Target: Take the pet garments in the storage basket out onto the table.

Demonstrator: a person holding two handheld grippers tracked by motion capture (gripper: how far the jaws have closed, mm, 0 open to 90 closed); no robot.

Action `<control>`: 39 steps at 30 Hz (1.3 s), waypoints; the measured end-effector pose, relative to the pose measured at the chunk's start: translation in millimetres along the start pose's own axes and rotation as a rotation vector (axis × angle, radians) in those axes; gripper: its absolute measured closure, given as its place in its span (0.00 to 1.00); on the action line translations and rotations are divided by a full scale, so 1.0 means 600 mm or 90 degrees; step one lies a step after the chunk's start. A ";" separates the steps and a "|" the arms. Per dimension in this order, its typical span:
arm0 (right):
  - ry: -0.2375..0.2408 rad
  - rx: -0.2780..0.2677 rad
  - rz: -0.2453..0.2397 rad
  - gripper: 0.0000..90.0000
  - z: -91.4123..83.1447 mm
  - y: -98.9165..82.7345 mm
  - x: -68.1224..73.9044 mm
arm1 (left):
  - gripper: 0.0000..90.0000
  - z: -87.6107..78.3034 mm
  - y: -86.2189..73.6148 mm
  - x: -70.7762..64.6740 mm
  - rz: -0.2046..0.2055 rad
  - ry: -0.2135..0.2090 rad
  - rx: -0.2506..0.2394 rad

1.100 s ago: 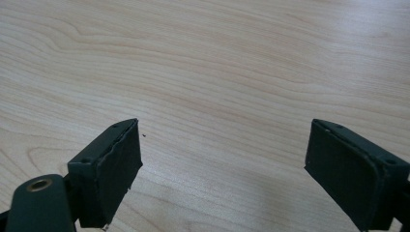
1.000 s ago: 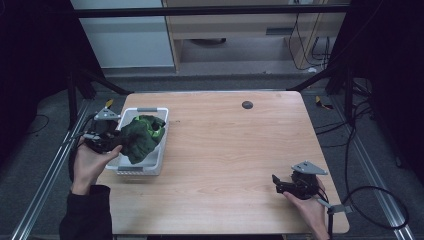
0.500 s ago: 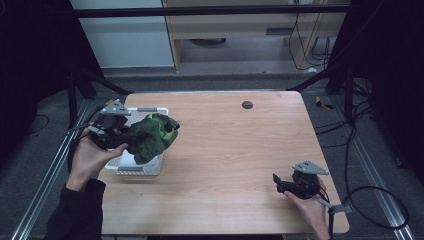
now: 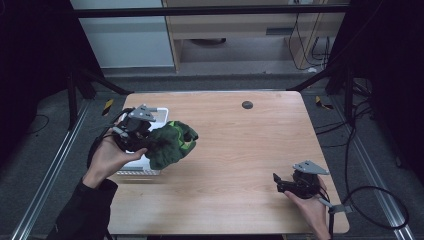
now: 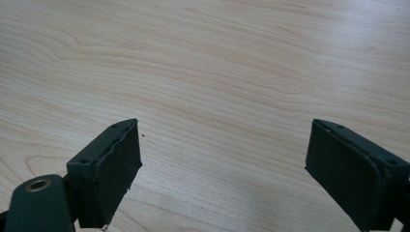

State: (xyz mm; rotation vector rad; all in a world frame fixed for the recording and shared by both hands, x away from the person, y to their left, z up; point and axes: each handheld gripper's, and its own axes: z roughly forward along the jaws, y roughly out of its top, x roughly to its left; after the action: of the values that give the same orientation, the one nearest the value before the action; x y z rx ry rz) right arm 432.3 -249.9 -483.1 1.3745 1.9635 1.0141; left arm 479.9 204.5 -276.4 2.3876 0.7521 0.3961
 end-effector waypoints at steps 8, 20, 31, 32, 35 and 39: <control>-0.001 -0.002 0.000 0.14 -0.001 0.000 -0.001 | 0.82 0.023 0.019 -0.016 0.029 -0.015 0.009; -0.007 -0.008 0.006 0.13 -0.004 0.002 -0.003 | 0.82 0.075 0.045 -0.043 0.065 -0.040 0.028; -0.018 -0.013 0.003 0.12 -0.005 0.001 -0.006 | 0.82 0.121 0.057 -0.067 0.093 -0.065 0.054; -0.020 -0.013 0.002 0.12 -0.005 0.001 -0.007 | 0.82 0.125 0.056 -0.069 0.095 -0.067 0.055; -0.022 -0.014 0.003 0.12 -0.005 0.001 -0.007 | 0.82 0.137 0.054 -0.072 0.099 -0.074 0.061; -0.027 -0.016 0.005 0.12 -0.006 0.001 -0.008 | 0.82 0.150 0.051 -0.076 0.095 -0.085 0.061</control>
State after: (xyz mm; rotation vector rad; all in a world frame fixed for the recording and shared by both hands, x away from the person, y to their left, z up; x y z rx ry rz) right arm 431.5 -255.0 -480.5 1.3805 1.9103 1.0018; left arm 496.0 116.1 -331.5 2.5399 0.5453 0.2634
